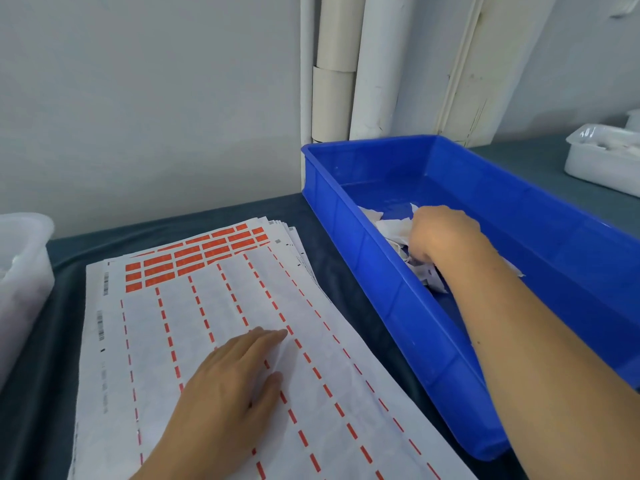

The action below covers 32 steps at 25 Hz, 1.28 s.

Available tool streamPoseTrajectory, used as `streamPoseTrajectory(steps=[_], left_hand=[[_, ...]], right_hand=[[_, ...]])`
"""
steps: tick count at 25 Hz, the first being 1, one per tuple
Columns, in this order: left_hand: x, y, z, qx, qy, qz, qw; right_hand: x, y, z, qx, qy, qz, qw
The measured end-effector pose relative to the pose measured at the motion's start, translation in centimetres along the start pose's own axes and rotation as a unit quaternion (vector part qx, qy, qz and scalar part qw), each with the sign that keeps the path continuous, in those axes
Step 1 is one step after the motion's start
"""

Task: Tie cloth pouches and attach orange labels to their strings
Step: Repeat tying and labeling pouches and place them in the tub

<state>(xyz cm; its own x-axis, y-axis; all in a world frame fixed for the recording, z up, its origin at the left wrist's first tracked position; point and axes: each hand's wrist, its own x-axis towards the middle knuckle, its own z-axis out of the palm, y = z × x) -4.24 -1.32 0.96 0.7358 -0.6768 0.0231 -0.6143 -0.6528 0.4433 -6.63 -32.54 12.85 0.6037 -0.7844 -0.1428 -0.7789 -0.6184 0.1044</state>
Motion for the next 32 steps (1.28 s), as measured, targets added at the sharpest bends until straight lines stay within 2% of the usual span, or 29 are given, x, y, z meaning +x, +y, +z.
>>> streamPoseTrajectory(steps=[7, 11, 15, 18, 21, 23, 25, 26, 28, 32], left_hand=[[-0.1, -0.6, -0.4, -0.025, -0.016, -0.005, 1.000], [-0.2, -0.9, -0.7, -0.086, -0.032, -0.033, 0.995], [-0.2, -0.9, -1.6, -0.155, 0.005, -0.070, 0.985], [-0.2, -2.2, -3.3, -0.229, 0.063, -0.080, 0.968], [-0.5, -4.5, -5.0, -0.301, 0.141, -0.087, 0.939], [-0.9, -6.3, -5.8, -0.327, 0.188, -0.078, 0.923], [-1.2, -7.6, -6.1, -0.340, 0.189, -0.083, 0.917], [-1.2, -8.2, -6.0, -0.336, 0.187, -0.101, 0.918], [-1.1, -9.0, -5.8, -0.322, 0.208, -0.133, 0.914], [-0.6, -9.6, -5.0, -0.355, 0.277, -0.173, 0.876]], right_hand=[[-1.1, -1.4, -1.5, 0.042, 0.166, -0.015, 0.985], [-2.5, -3.1, -3.4, 0.064, 0.239, -0.050, 0.968], [-4.7, -6.0, -5.6, 0.081, 0.323, -0.134, 0.933], [-6.9, -9.2, -7.0, 0.119, 0.362, -0.251, 0.890], [-9.3, -13.3, -6.3, 0.183, 0.304, -0.369, 0.859], [-10.7, -16.1, -4.3, 0.239, 0.208, -0.458, 0.830], [-11.8, -18.3, -1.5, 0.298, 0.087, -0.508, 0.804], [-12.0, -19.2, 0.0, 0.312, 0.037, -0.516, 0.797], [-11.9, -20.9, 2.9, 0.325, -0.014, -0.520, 0.790], [-11.4, -22.9, 6.8, 0.444, -0.015, -0.481, 0.756]])
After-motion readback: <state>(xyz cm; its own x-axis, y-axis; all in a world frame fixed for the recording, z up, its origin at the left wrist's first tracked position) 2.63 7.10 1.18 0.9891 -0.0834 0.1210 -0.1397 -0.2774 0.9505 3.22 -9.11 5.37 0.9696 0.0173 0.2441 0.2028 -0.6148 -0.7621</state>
